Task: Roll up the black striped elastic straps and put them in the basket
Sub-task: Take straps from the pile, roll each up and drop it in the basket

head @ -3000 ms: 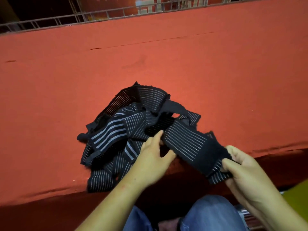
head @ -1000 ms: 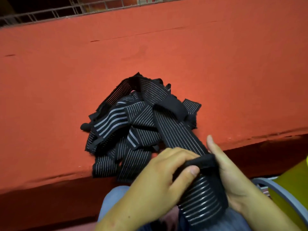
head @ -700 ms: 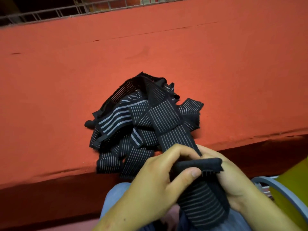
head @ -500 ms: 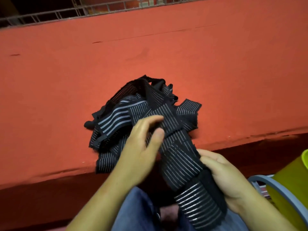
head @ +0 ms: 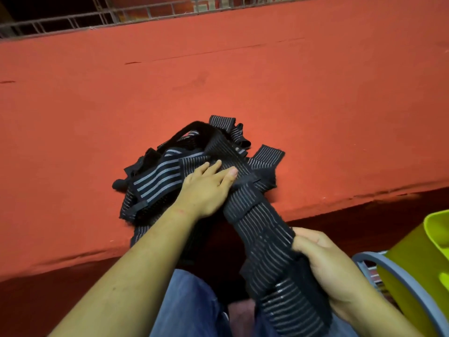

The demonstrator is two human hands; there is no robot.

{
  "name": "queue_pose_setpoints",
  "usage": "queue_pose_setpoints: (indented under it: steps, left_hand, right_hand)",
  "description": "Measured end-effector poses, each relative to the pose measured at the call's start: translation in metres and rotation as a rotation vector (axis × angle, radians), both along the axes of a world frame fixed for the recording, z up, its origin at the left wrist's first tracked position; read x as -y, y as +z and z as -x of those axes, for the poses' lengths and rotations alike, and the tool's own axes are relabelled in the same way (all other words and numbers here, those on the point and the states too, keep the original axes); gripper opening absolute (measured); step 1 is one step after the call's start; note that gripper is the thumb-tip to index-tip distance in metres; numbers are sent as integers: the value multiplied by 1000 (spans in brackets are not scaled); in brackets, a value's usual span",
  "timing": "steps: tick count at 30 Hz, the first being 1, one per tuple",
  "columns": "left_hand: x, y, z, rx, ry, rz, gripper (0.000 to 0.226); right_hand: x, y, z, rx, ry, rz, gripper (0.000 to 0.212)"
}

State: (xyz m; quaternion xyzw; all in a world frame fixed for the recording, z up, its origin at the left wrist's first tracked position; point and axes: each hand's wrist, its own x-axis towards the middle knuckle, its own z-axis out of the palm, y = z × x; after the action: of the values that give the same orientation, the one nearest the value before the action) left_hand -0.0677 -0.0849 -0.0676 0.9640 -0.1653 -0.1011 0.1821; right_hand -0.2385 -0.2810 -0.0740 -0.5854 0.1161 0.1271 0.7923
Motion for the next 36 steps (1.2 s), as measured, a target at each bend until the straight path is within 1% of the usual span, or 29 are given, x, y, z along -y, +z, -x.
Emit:
queue_pose_setpoints:
  steps: [1,3,5,8,10,11,13,16,18,20,22,24,25,27,29,30,36]
  left_hand:
    - [0,-2,0,2,8,-7,62]
    - [-1,-5,2,19,11,5,61]
    - [-4,-5,5,60,12,69,58]
    - [-8,0,23,167,35,285,49]
    - [-10,7,46,225,40,462,39]
    - [-11,11,60,210,33,543,36]
    - [-14,18,87,106,-10,690,35]
    - [-21,24,124,-67,-100,830,39]
    - [-28,21,143,-146,-128,849,38]
    - [-33,14,154,-161,-118,824,31]
    - [-35,7,164,-193,-97,836,32]
    - [-37,-1,172,-252,-73,891,37]
    - [-38,-3,176,-276,-48,927,40]
    - [-43,-6,182,-282,-9,971,37]
    - [-49,-6,192,-209,17,981,23]
    - [-52,-6,196,-154,23,976,21]
    - [-61,-14,225,75,88,860,32]
  right_hand:
    - [2,1,2,5,16,-23,18]
    - [3,3,5,11,23,-54,26]
    - [3,3,7,20,-11,-58,28]
    - [1,4,8,41,-77,-78,22]
    - [-2,6,10,37,-105,-97,22]
    - [-4,6,11,38,-111,-95,22]
    - [-9,8,13,53,-124,-78,21]
    - [-16,10,17,62,-153,-87,23]
    - [-23,10,23,71,-156,-93,25]
    - [-31,8,30,90,-146,-93,24]
    - [-39,5,38,108,-132,-91,26]
    - [-46,3,45,125,-132,-74,34]
    - [-48,2,48,134,-133,-55,35]
    - [-51,-1,53,159,-113,-24,30]
    - [-54,-5,61,169,-88,-21,31]
    - [-55,-8,64,169,-89,-25,33]
    - [-67,-22,80,166,-147,-75,42]
